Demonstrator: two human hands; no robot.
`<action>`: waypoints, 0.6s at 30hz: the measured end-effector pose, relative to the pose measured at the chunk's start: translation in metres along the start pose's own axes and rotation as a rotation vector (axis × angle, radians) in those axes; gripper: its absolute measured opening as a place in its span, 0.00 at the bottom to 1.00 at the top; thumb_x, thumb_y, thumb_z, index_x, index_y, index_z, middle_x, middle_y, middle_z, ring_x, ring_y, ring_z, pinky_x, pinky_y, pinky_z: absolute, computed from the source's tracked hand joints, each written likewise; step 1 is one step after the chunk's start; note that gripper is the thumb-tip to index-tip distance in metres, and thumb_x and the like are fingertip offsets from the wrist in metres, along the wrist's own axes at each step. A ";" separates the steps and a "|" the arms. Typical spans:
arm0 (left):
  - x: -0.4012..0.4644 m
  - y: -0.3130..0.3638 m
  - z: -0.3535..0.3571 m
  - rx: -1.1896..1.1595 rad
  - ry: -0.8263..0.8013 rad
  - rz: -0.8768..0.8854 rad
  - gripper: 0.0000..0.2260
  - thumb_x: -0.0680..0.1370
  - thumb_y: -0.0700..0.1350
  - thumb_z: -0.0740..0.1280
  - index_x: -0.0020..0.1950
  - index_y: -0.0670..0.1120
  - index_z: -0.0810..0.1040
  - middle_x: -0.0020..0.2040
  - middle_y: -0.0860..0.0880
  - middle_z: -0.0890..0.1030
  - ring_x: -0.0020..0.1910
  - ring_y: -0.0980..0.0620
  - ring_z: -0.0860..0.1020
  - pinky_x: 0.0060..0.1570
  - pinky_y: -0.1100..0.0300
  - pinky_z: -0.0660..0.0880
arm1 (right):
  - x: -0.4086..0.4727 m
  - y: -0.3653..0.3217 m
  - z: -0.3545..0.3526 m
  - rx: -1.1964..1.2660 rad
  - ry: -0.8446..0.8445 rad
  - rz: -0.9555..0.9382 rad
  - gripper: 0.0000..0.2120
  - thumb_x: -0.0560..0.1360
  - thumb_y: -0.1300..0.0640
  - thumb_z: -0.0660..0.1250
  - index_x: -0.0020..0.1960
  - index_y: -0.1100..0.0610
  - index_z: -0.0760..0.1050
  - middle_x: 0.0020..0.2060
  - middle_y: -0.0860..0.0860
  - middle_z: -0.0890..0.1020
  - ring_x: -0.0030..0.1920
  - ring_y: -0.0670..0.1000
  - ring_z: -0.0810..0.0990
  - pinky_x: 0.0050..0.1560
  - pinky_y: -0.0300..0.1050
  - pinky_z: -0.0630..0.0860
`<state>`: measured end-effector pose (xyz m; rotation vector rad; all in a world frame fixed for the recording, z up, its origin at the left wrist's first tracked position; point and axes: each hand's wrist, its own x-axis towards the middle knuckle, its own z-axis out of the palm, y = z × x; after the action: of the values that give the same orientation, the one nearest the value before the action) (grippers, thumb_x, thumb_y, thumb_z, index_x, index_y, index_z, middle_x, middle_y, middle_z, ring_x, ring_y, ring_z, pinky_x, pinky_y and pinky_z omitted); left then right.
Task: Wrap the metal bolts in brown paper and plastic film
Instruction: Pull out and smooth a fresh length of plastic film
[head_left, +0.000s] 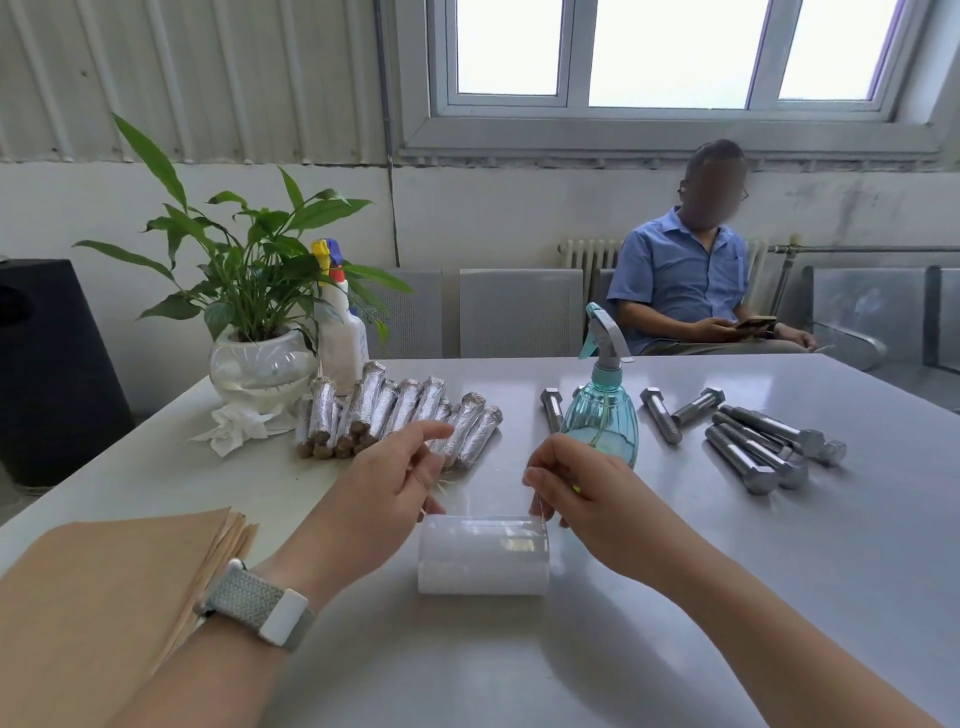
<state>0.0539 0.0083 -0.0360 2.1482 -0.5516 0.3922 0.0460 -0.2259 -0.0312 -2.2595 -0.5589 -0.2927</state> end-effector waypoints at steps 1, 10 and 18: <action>0.001 0.001 -0.002 0.012 -0.018 -0.001 0.10 0.83 0.41 0.60 0.57 0.56 0.76 0.41 0.55 0.79 0.36 0.57 0.83 0.38 0.61 0.79 | 0.000 -0.001 0.000 -0.001 0.003 -0.007 0.09 0.81 0.53 0.62 0.42 0.46 0.71 0.37 0.41 0.82 0.39 0.42 0.80 0.41 0.42 0.78; 0.016 0.017 -0.013 -0.056 -0.189 -0.086 0.10 0.82 0.50 0.57 0.45 0.52 0.75 0.39 0.50 0.83 0.35 0.51 0.84 0.34 0.56 0.76 | -0.002 -0.003 0.001 0.009 0.016 -0.031 0.08 0.81 0.54 0.62 0.43 0.48 0.70 0.36 0.45 0.82 0.39 0.42 0.80 0.39 0.37 0.76; 0.039 0.035 0.015 0.622 -0.332 0.273 0.29 0.69 0.77 0.47 0.48 0.57 0.73 0.31 0.57 0.73 0.32 0.63 0.71 0.32 0.63 0.63 | -0.002 -0.001 0.000 0.017 -0.016 -0.007 0.10 0.80 0.51 0.61 0.41 0.41 0.69 0.39 0.40 0.82 0.39 0.44 0.80 0.41 0.44 0.80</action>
<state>0.0701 -0.0319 -0.0034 2.7698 -1.0232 0.3920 0.0435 -0.2260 -0.0312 -2.2462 -0.5760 -0.2722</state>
